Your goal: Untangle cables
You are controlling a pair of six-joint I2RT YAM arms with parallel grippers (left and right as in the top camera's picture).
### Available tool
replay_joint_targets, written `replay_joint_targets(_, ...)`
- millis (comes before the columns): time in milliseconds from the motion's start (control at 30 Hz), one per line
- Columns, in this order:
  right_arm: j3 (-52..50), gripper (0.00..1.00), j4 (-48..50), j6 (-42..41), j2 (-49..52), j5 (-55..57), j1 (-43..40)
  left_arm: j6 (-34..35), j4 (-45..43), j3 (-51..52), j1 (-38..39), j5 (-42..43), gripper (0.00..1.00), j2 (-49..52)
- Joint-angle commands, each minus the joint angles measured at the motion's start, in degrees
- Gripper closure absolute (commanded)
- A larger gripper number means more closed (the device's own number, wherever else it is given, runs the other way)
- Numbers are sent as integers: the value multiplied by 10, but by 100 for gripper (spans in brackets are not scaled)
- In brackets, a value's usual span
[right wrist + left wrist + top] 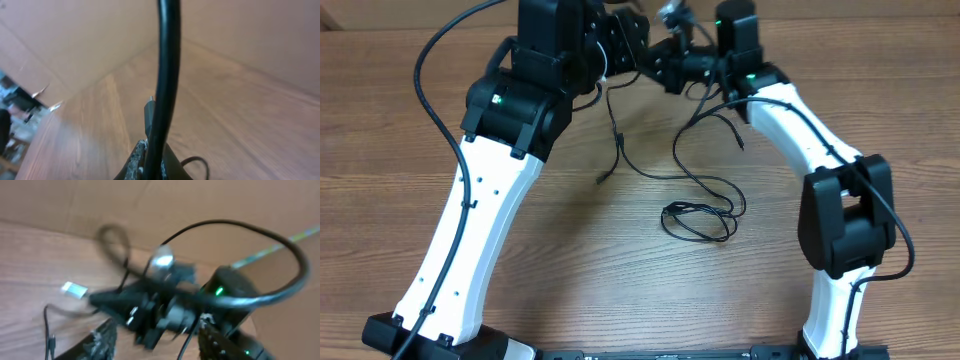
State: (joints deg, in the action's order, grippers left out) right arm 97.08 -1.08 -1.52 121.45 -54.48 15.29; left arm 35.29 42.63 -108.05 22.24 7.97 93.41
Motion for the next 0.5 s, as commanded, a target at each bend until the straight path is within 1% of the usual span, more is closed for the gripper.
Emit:
replay_joint_targets(0, 5, 96, 8, -30, -35, -9, -54, -29, 14, -14, 5, 12, 47, 1)
replay_joint_targets(333, 5, 96, -16, -32, -78, -26, -234, -41, 56, -14, 5, 16, 49, 1)
replay_joint_targets(467, 5, 96, -18, -30, -97, -26, -323, -50, 68, -12, 6, 18, 50, 1)
